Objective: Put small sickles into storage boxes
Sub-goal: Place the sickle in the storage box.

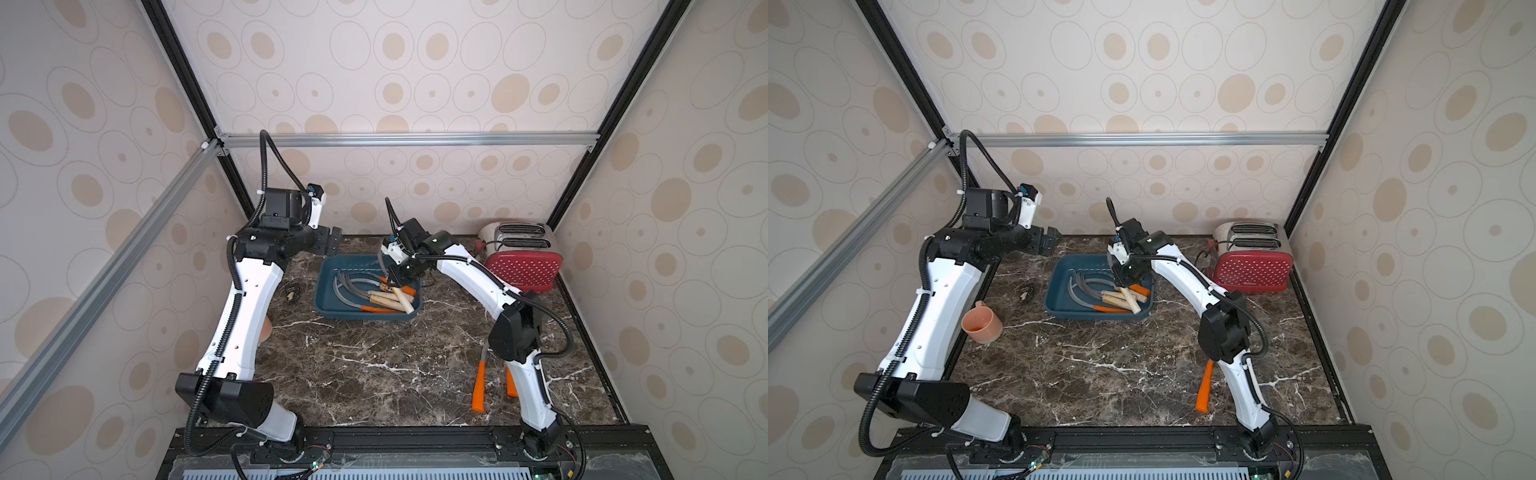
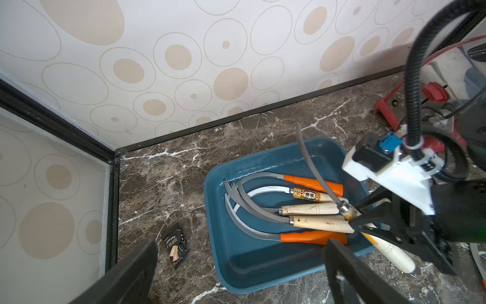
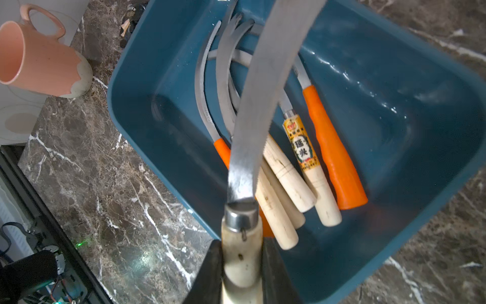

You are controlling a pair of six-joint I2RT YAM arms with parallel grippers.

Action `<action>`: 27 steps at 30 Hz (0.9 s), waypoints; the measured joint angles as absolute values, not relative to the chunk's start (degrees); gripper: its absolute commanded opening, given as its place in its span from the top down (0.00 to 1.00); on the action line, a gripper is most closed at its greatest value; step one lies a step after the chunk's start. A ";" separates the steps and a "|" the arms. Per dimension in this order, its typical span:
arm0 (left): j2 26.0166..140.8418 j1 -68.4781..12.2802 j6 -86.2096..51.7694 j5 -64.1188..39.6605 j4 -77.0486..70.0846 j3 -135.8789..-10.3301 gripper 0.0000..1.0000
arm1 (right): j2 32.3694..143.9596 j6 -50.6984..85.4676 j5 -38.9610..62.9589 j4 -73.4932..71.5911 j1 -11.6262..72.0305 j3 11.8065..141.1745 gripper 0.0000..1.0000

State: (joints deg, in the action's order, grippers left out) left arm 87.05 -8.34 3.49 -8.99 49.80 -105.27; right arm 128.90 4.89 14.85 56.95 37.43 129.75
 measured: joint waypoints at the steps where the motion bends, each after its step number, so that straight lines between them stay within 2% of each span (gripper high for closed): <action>1: 87.05 -8.34 3.49 -9.10 49.80 -105.27 0.01 | 130.26 4.05 14.74 57.47 37.63 131.72 0.98; 7: 87.05 -8.23 3.49 -9.65 49.80 -105.27 0.01 | 134.56 -0.49 13.23 58.22 38.92 137.78 0.97; 27: 85.12 -8.10 3.44 -10.24 49.78 -105.23 0.01 | 142.41 -14.35 -0.78 57.80 45.30 142.85 0.92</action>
State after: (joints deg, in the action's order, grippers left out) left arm 85.12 -8.10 3.44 -10.24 49.78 -105.23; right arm 142.41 -14.35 -0.78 57.80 45.30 142.85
